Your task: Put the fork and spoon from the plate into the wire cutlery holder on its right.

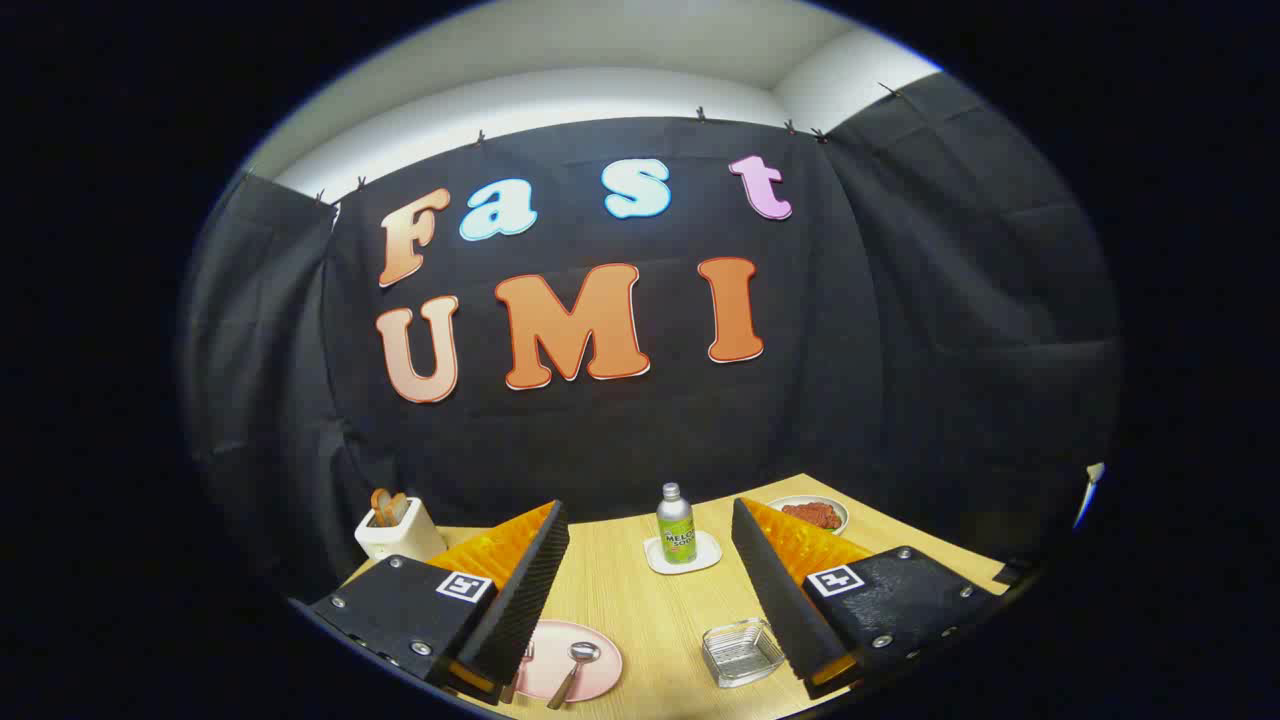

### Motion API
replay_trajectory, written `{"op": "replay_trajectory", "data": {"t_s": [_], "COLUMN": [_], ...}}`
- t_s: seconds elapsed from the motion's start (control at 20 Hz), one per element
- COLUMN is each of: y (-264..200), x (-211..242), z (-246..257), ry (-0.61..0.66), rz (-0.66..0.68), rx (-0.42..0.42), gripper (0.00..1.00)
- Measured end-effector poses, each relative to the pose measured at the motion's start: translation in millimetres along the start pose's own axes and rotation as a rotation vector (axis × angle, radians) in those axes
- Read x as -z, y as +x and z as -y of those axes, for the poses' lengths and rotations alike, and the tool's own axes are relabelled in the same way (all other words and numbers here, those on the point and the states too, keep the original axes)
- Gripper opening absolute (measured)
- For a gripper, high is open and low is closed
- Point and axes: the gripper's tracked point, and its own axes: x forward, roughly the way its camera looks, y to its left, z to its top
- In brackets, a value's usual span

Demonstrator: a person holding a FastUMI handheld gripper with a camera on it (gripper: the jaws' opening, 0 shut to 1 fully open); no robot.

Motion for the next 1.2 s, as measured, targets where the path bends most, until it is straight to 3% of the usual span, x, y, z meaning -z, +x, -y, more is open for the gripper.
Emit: {"op": "replay_trajectory", "data": {"t_s": [1.2], "y": [-25.0], "x": [10.3], "z": [-37.2], "ry": [-0.026], "rz": [-0.043], "rx": [-0.052], "gripper": [0.99]}}
